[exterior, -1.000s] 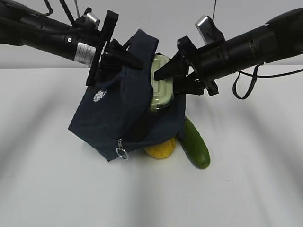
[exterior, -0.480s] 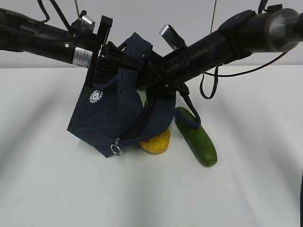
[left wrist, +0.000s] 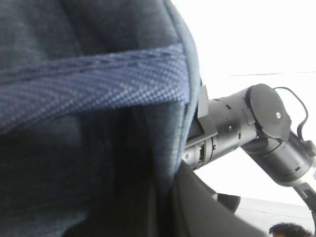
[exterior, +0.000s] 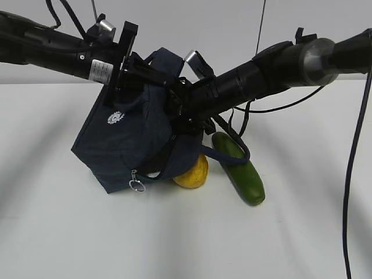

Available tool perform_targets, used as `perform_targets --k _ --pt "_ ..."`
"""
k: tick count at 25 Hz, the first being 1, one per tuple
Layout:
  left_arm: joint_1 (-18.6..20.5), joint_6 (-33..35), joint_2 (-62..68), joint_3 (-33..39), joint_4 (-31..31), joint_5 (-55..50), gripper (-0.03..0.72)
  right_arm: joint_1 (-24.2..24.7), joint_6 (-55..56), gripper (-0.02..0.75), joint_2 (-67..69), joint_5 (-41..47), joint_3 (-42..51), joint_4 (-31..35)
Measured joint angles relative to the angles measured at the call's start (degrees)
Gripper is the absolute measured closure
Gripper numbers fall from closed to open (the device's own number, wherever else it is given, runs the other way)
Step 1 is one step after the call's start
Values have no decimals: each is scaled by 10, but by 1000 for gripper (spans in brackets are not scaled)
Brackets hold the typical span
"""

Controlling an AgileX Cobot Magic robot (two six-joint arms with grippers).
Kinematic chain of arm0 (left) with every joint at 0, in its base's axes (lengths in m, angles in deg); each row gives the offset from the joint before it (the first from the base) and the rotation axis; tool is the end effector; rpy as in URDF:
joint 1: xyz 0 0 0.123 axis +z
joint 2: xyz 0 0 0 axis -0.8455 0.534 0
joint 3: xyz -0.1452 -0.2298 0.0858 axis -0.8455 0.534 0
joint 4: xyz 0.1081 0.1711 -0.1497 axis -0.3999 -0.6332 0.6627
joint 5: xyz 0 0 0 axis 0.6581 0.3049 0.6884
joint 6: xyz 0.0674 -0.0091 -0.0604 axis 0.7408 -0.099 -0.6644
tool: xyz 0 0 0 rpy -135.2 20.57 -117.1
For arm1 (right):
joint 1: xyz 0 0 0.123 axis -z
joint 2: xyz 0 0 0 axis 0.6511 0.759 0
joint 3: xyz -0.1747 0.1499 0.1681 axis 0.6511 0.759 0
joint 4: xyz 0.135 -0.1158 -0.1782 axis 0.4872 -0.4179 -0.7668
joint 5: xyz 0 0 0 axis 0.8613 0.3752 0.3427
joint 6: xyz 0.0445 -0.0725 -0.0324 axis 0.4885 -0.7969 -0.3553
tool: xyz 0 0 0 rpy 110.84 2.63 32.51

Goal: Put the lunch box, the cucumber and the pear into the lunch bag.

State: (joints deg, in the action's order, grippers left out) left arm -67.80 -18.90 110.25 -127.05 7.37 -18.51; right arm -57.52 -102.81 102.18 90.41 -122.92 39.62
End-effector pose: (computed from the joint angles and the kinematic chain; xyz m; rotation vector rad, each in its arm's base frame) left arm 0.4147 -0.1550 0.2276 0.1635 2.4652 -1.5998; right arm 0.4309 0.2076 0.1643 -0.2960 2.5226 1.4521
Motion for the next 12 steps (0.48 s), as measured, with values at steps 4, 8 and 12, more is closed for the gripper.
perform_targets --k 4,8,12 --pt "2 0 0 0 9 -3 687 0 -6 272 0 0 0 8" --pt "4 0 -2 0 21 -5 687 4 -6 127 0 1 0 12" --pt "5 -3 -3 0 25 -17 687 16 -6 116 0 45 -1 12"
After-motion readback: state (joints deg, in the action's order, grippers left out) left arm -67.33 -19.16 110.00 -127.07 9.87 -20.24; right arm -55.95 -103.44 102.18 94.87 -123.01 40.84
